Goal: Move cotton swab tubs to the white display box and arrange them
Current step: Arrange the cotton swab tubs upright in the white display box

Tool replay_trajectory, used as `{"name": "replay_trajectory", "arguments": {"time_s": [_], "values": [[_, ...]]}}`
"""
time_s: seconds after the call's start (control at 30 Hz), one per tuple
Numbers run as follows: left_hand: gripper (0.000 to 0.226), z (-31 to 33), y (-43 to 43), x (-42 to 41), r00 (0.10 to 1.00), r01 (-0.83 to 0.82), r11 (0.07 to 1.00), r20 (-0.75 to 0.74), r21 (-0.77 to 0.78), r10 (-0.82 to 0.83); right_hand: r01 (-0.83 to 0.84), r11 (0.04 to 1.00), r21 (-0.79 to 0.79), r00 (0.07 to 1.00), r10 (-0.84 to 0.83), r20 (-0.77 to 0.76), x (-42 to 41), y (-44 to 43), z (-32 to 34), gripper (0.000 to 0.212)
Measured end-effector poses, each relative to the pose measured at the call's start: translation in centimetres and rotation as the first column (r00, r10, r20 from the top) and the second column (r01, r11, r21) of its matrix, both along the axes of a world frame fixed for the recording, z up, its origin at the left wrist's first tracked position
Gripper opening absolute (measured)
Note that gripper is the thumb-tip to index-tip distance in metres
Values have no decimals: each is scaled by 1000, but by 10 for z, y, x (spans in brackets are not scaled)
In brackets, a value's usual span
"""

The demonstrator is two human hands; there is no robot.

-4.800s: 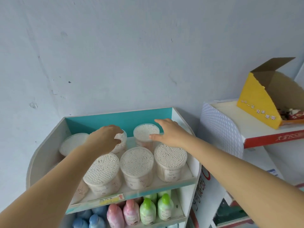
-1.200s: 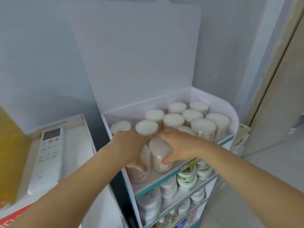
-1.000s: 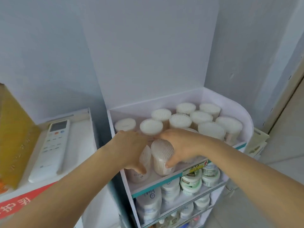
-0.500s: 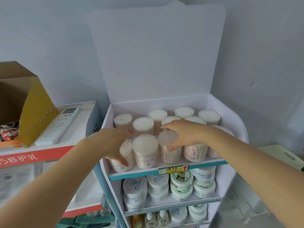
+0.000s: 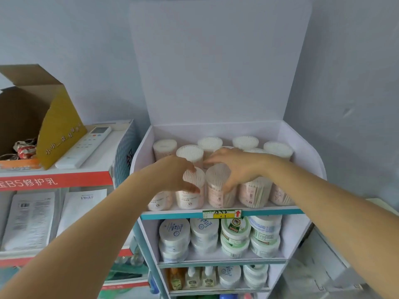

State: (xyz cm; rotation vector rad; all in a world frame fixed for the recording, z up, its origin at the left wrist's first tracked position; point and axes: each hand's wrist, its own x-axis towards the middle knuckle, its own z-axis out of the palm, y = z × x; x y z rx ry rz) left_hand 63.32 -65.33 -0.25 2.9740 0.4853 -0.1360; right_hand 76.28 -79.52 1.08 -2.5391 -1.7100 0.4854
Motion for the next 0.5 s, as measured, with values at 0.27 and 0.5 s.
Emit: {"name": "replay_trajectory", "arguments": {"time_s": [0.27,0.5], "values": [[67,6,2,3,1000,7,1000,-19,-12,-7,-83,995,-48,986,89,144,-6,13,-20,77],[68,6,4,4,1000,-7,999,6,-45,8,178,984,-16,968,-172,183,-7,4,-3,99]]}}
